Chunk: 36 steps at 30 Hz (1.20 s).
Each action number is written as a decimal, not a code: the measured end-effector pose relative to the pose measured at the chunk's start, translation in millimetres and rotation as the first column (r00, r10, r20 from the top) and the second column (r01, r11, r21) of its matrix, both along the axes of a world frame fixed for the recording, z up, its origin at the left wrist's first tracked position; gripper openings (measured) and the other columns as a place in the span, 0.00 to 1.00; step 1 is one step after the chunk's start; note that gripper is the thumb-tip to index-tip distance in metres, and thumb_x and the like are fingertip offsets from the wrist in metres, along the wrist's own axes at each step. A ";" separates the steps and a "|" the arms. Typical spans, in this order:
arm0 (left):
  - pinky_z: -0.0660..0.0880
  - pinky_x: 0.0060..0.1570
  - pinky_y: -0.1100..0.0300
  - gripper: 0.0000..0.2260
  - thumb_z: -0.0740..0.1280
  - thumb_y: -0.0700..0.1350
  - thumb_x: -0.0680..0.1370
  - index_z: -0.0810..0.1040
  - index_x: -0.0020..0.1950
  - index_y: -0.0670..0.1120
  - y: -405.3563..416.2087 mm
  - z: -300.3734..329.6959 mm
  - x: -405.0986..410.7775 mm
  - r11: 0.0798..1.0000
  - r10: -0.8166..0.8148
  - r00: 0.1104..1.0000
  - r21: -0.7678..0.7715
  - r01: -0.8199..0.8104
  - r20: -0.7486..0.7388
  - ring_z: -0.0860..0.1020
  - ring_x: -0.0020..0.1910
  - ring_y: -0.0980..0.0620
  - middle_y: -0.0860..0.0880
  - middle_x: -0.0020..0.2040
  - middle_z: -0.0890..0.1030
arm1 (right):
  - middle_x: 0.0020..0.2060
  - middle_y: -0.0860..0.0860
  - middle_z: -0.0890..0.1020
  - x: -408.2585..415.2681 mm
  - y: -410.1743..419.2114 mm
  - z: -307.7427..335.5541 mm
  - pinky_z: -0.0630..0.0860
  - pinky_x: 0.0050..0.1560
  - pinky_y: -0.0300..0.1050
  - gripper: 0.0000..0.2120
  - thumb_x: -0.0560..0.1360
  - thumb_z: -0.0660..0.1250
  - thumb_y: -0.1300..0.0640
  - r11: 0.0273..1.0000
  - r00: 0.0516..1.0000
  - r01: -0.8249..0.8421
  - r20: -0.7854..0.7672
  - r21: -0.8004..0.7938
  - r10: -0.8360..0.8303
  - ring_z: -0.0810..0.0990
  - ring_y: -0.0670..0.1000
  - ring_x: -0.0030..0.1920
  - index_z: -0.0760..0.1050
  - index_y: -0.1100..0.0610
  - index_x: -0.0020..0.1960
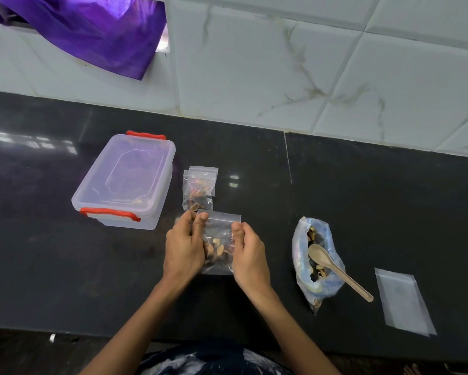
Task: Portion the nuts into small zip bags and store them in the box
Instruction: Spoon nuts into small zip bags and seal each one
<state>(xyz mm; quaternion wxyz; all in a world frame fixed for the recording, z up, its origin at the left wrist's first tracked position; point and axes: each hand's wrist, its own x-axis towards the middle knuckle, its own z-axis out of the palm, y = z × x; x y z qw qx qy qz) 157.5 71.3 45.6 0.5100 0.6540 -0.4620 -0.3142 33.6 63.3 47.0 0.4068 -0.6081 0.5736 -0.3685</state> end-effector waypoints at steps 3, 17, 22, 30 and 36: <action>0.75 0.31 0.47 0.16 0.58 0.60 0.77 0.73 0.41 0.48 -11.4 -2.9 7.5 0.998 0.051 0.998 0.041 -0.053 0.039 0.76 0.26 0.48 0.48 0.27 0.76 | 0.28 0.47 0.72 8.8 -15.0 -5.4 0.67 0.29 0.40 0.17 0.81 0.52 0.46 1.000 1.000 -0.011 -0.024 -0.004 0.011 0.69 0.42 0.27 0.69 0.54 0.40; 0.70 0.43 0.70 0.09 0.64 0.37 0.79 0.70 0.55 0.48 -50.3 -25.5 30.3 0.973 0.210 0.978 0.102 -0.208 -0.008 0.76 0.45 0.61 0.51 0.49 0.77 | 0.36 0.49 0.79 56.5 -95.5 -30.2 0.74 0.38 0.50 0.13 0.82 0.52 0.46 0.999 0.950 0.043 -0.310 -0.004 -0.042 0.78 0.52 0.38 0.69 0.53 0.47; 0.71 0.43 0.68 0.07 0.63 0.38 0.79 0.70 0.54 0.49 -51.4 -27.6 28.5 0.962 0.234 0.971 0.135 -0.238 0.050 0.76 0.44 0.61 0.51 0.48 0.77 | 0.38 0.49 0.81 55.1 -97.0 -36.6 0.75 0.37 0.49 0.11 0.81 0.53 0.46 0.998 0.952 0.061 -0.299 -0.023 -0.065 0.79 0.51 0.38 0.68 0.51 0.49; 0.75 0.48 0.60 0.07 0.64 0.40 0.79 0.73 0.57 0.46 -46.8 -26.3 19.0 0.946 0.273 0.945 0.131 -0.298 0.182 0.76 0.45 0.57 0.56 0.48 0.72 | 0.31 0.45 0.76 50.1 -91.7 -37.5 0.74 0.35 0.46 0.10 0.81 0.55 0.48 0.997 0.972 0.058 -0.225 -0.050 -0.068 0.75 0.45 0.31 0.70 0.53 0.49; 0.75 0.50 0.57 0.07 0.64 0.41 0.79 0.73 0.57 0.46 -42.0 -19.9 13.1 0.956 0.235 0.952 0.129 -0.263 0.196 0.75 0.50 0.53 0.53 0.55 0.70 | 0.31 0.44 0.75 44.1 -85.8 -32.6 0.70 0.32 0.38 0.09 0.81 0.56 0.50 0.996 0.976 0.072 -0.201 -0.055 -0.082 0.74 0.43 0.31 0.70 0.53 0.49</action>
